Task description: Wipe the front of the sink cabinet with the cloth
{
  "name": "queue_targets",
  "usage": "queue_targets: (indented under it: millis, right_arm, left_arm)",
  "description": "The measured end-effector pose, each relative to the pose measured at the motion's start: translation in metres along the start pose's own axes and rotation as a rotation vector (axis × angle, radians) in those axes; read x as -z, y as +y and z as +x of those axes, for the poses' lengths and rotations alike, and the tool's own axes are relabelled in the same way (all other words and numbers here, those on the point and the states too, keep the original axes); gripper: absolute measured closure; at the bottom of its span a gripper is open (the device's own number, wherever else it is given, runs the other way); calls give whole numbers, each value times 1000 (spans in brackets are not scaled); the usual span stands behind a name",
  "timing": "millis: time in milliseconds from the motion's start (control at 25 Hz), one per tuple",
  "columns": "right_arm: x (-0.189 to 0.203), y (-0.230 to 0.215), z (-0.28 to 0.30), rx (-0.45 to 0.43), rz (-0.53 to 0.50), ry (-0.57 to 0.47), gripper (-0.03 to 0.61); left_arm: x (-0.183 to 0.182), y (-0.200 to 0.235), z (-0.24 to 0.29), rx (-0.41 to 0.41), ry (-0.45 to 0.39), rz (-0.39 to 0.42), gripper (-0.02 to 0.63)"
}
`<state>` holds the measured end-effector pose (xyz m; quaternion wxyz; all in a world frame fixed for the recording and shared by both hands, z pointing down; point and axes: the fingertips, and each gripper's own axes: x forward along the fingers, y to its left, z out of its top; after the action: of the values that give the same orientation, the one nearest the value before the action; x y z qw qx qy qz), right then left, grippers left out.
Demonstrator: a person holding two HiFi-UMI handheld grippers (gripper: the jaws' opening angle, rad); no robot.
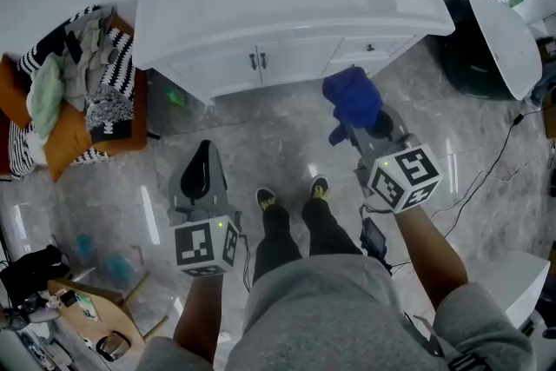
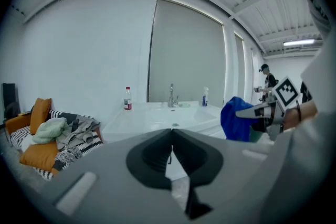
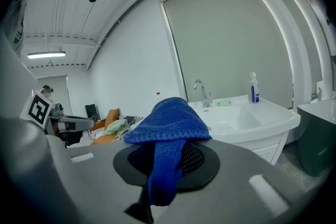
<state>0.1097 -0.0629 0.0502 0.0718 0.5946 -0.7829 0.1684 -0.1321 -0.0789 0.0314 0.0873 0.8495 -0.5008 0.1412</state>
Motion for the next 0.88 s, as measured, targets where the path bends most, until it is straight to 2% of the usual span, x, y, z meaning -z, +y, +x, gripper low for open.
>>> queue_targets:
  millis: [120, 240, 320, 520, 720, 880]
  right_arm:
    - [24, -21, 7, -23, 35, 43, 509]
    - [39, -42, 21, -8, 59, 30, 509]
    - [47, -52, 30, -1, 43, 19, 518]
    - [79, -66, 51, -64, 8, 43, 520]
    - [116, -98, 70, -29, -6, 12, 510]
    - [150, -116, 99, 1, 27, 5, 511]
  left_arm:
    - [19, -9, 14, 0, 32, -3, 604]
    - [38, -7, 33, -14, 51, -24, 604]
    - [52, -5, 45, -29, 63, -30, 604]
    - [97, -4, 76, -40, 89, -37, 604]
    - [139, -7, 102, -64, 97, -38, 604]
    - [178, 0, 116, -101, 107, -50, 604]
